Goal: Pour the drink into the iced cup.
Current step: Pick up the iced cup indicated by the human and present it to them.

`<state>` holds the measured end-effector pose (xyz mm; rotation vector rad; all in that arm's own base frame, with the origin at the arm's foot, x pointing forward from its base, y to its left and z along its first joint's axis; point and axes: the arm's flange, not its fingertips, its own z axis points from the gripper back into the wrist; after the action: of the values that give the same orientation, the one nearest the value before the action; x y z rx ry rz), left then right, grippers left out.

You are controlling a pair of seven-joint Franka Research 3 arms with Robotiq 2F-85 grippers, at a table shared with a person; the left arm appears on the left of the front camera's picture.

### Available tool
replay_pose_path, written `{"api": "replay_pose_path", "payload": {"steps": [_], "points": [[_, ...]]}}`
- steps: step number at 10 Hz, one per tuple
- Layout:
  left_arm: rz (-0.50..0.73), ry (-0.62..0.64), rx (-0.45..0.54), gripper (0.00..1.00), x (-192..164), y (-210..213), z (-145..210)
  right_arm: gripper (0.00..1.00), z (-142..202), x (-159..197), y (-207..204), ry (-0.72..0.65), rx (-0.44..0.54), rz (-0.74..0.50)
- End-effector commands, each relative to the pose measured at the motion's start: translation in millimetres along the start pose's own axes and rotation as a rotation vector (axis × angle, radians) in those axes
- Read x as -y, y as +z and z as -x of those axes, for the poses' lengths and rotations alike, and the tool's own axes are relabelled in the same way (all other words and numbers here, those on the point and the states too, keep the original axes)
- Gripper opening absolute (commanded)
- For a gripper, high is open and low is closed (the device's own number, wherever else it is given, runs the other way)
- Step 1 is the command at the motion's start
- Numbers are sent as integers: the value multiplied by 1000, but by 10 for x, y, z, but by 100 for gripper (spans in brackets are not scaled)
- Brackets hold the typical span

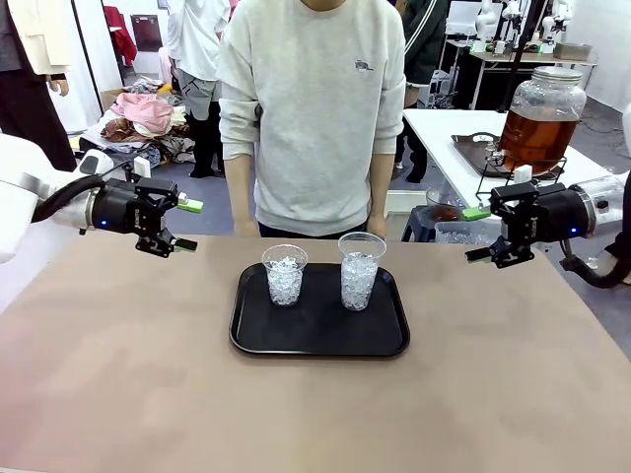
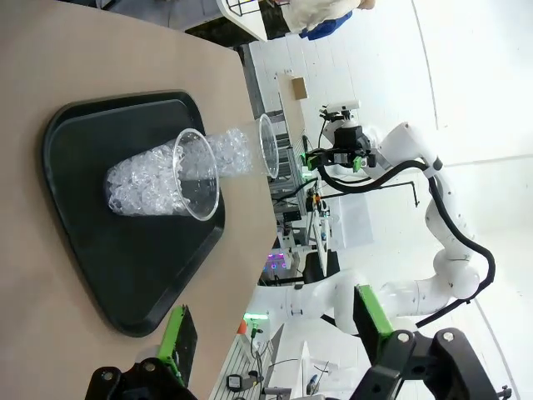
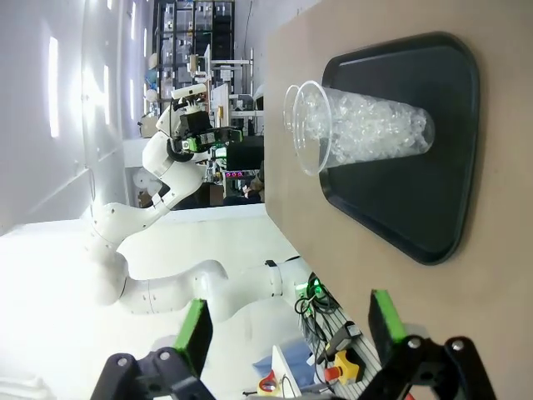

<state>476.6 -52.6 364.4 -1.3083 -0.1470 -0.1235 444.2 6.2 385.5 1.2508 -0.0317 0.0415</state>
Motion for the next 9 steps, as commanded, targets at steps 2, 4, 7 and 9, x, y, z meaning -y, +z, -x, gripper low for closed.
{"api": "replay_pose_path", "payload": {"steps": [2, 4, 7, 9], "points": [[1, 2, 2, 100, -4, 9, 12, 100, 10, -8, -9, 1, 1, -1], [1, 2, 2, 100, -4, 9, 12, 100, 10, -8, -9, 1, 1, -1], [1, 2, 2, 100, -4, 9, 12, 100, 10, -8, -9, 1, 1, -1], [1, 2, 2, 100, -4, 9, 12, 100, 10, -8, -9, 1, 1, -1]]}}
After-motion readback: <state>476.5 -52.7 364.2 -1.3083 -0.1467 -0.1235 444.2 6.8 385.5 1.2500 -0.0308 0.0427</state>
